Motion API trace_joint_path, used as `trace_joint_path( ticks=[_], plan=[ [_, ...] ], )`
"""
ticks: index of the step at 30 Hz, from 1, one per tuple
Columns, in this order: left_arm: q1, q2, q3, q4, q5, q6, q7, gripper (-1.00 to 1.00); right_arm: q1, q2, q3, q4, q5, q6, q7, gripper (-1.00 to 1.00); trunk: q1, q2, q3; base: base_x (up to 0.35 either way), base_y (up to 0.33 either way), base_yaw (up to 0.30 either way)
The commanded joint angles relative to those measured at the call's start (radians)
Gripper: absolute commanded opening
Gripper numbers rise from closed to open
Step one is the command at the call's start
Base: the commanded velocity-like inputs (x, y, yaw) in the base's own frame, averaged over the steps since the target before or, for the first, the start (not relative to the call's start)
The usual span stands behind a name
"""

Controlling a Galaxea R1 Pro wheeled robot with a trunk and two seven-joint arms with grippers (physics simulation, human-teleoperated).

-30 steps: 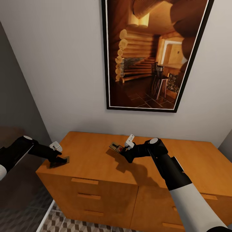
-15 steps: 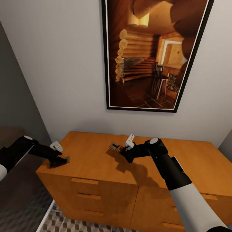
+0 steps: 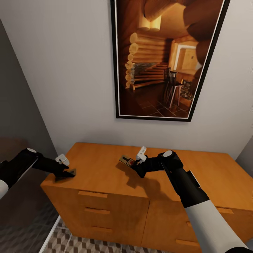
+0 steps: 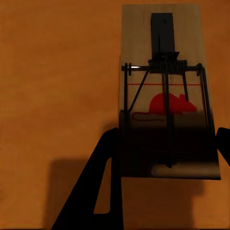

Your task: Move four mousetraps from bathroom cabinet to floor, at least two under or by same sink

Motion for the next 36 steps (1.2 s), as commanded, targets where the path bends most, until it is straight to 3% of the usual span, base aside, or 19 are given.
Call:
trace_joint_path(
  ticks=[1, 36],
  plan=[
    [0.001, 0.001, -0.007, 0.017, -0.006, 0.011, -0.003, 1.00, -0.001, 0.000, -0.001, -0.001, 0.006, 0.008, 0.009, -1.00, 0.000, -0.001, -0.001, -0.032, -0.005, 0.000],
    [0.001, 0.003, -0.006, 0.017, -0.004, 0.008, -0.004, 1.00, -0.001, 0.000, -0.001, -0.001, 0.007, 0.008, 0.009, -1.00, 0.000, -0.001, -0.001, -0.002, 0.000, 0.000]
  ],
)
